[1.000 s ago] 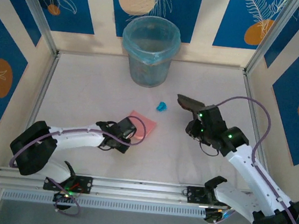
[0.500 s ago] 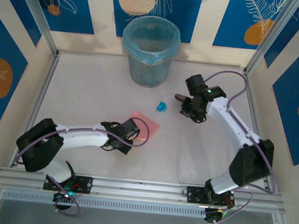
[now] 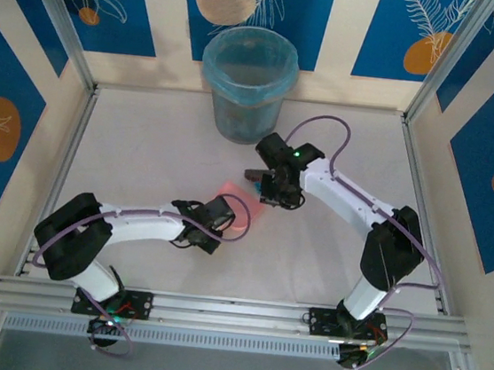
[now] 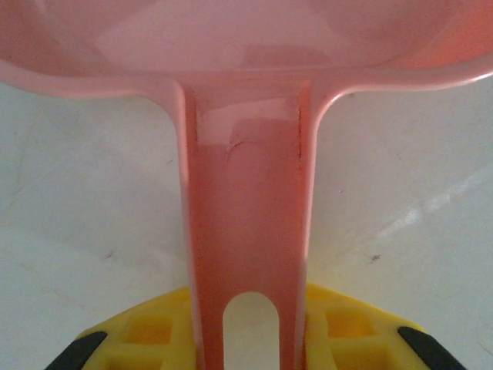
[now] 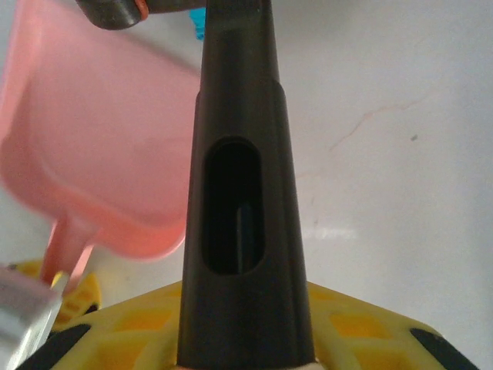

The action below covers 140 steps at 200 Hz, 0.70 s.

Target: Sweep away the paper scraps from the table

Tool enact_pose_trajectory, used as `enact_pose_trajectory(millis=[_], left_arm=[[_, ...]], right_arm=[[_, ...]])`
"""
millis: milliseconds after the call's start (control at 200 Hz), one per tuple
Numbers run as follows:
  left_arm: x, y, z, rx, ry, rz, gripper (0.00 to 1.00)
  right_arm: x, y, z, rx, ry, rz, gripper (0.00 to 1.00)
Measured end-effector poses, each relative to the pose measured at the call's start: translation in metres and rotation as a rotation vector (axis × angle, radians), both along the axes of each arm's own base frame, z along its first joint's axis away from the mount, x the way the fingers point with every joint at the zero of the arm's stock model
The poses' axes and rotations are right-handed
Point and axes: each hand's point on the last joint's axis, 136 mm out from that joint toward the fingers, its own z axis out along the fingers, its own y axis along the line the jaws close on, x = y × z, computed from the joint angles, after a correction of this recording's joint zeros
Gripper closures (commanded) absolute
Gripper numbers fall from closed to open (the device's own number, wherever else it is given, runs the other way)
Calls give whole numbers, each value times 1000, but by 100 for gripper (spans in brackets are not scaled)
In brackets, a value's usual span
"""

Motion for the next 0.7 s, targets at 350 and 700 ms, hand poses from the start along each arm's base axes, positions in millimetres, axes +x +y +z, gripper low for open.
enact_pose_trajectory(millis=[350, 700], left_arm=[[1, 1, 1, 6, -9, 1, 100], [-1, 3, 2, 9, -5, 2, 100]], right_arm=[[-55, 10, 25, 131, -11, 25, 100], [-28, -53, 49, 187, -167, -218, 100]])
